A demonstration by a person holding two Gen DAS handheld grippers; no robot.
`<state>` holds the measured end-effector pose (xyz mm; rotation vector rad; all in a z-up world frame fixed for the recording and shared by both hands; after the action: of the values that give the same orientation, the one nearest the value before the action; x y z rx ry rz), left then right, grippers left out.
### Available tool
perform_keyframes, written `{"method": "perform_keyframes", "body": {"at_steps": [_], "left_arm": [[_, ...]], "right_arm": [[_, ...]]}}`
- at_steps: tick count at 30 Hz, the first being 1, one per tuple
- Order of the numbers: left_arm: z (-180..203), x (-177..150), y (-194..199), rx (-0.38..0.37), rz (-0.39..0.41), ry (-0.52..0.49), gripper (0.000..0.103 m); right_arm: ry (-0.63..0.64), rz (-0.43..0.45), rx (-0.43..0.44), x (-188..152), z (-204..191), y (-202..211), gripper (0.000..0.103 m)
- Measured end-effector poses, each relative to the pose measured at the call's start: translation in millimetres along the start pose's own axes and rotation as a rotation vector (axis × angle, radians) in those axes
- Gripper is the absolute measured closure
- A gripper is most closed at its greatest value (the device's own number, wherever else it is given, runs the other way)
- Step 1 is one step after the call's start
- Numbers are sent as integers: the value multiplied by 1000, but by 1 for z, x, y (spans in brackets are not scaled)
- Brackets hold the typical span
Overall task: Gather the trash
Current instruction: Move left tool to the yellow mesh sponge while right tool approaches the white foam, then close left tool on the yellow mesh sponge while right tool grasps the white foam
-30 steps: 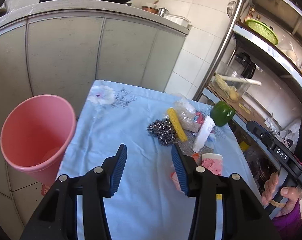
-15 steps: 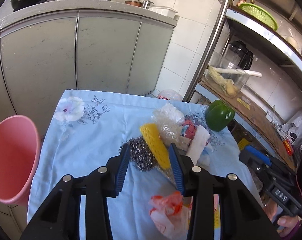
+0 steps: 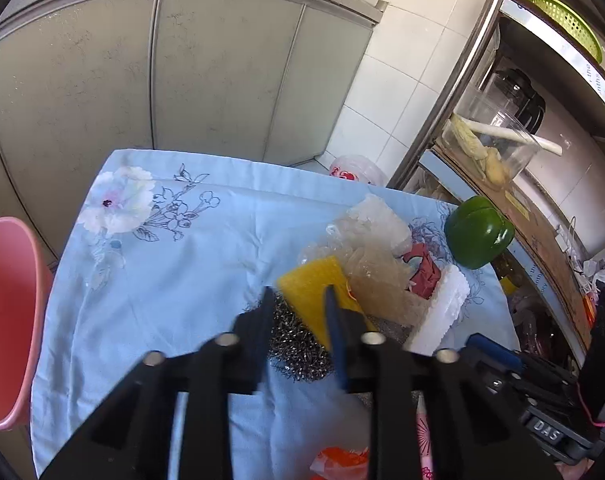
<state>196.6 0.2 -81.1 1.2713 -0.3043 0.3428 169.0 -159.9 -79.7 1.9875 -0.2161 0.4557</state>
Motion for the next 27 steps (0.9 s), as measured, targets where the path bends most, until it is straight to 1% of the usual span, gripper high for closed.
{"method": "perform_keyframes", "body": {"at_steps": [2,6,10,12,13,14,16,18,23,25,27], "left_arm": [[1,1,1,-9,11,-10,95],[1,-2,6,-32,24,-18,96],[1,-4,20,-49,65,-26,97],[0,-6,29,-66,77,-23,97],[-1,-6,32,-68,82,-22,97],[-2,-6,36,-71,91,-18,97],[-5,-7,44,-80,107,-10,97],[-8,-9,54,-87,125,-1,97],[-15,-17,80,-90,171,9,97],[-18,-22,89,-95,183,13,97],[-22,-26,100,-89,205,14,97]], "right_arm": [[-16,-24,6,4,3,-8,73],[-46,-49,27,10,5,-19,73],[-61,-69,26,17,3,-30,73],[-78,-66,43,19,2,-32,73],[-81,-62,42,20,3,-33,80],[-82,-62,44,20,4,-32,85],[-92,-65,52,20,5,-32,85],[-91,-56,48,19,4,-28,86],[-95,16,33,15,6,-1,86],[-98,35,39,13,4,9,86],[-76,60,25,12,-3,20,86]]}}
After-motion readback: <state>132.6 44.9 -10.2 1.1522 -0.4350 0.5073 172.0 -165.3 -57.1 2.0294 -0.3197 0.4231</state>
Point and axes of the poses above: each gripper's, at about its wrist camera, not at the fingertips, and y roughly against the way its jaws point, z to its right, x to its top, the point moved 5 cm from there along -y, roughly the way its jaws point, and after that the axes turned 15 degrees about -z, right-handed, at the moved point
